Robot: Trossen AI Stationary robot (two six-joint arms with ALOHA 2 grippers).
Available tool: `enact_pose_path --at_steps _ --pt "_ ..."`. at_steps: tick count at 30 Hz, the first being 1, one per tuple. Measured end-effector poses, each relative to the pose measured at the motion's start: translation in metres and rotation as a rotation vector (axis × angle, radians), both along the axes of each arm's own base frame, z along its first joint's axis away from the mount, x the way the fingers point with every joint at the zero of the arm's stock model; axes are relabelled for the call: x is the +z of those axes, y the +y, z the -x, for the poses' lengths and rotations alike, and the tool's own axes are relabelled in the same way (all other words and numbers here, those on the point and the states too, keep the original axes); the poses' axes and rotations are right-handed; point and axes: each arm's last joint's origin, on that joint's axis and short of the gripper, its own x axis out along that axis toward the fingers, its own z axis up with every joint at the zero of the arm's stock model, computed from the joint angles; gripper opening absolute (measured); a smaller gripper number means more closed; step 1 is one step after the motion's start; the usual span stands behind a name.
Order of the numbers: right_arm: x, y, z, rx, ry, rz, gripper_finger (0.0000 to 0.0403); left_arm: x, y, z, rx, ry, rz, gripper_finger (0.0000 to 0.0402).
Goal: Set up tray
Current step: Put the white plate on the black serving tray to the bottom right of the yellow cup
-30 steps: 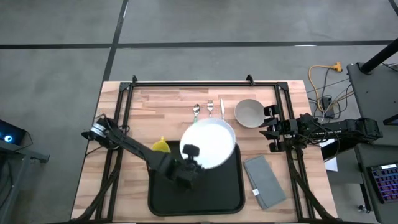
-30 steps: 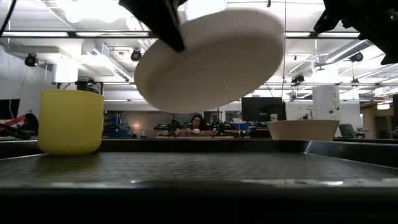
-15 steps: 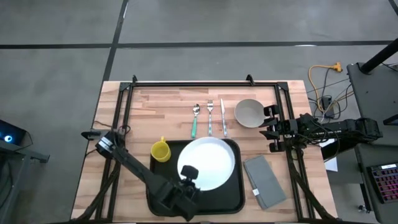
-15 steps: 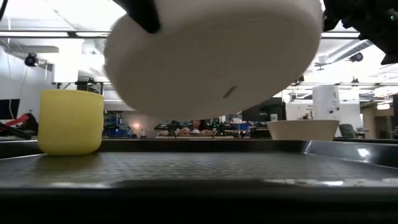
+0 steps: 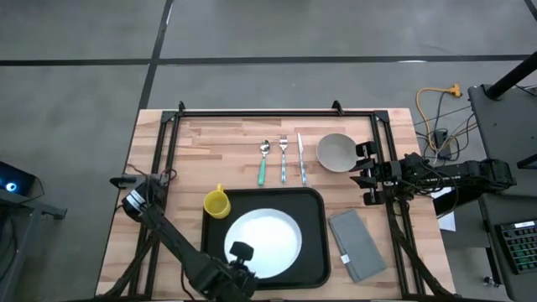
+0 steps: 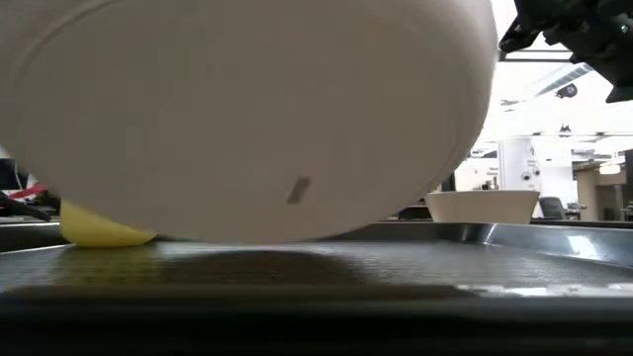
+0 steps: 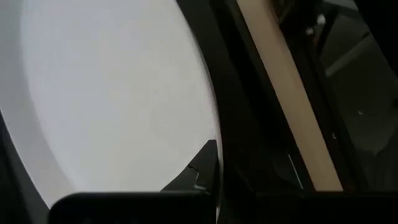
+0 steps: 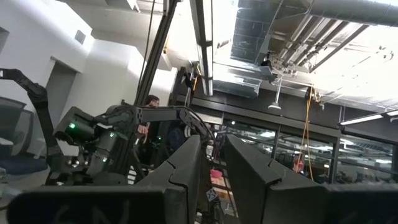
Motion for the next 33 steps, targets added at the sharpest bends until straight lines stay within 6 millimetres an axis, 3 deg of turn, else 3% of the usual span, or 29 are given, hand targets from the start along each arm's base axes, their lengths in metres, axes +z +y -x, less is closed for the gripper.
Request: enact_pose_path --at_steps 22,33 --pt "0.0 0.0 0.0 0.0 0.0 0.0 0.0068 -0.043 -0.003 0.021 0.112 0.232 0.14 0.0" --pt "0.0 0.0 0.0 -0.001 0.0 0.001 0.0068 -0.047 -0.006 0.021 0.119 0.256 0.212 0.0"
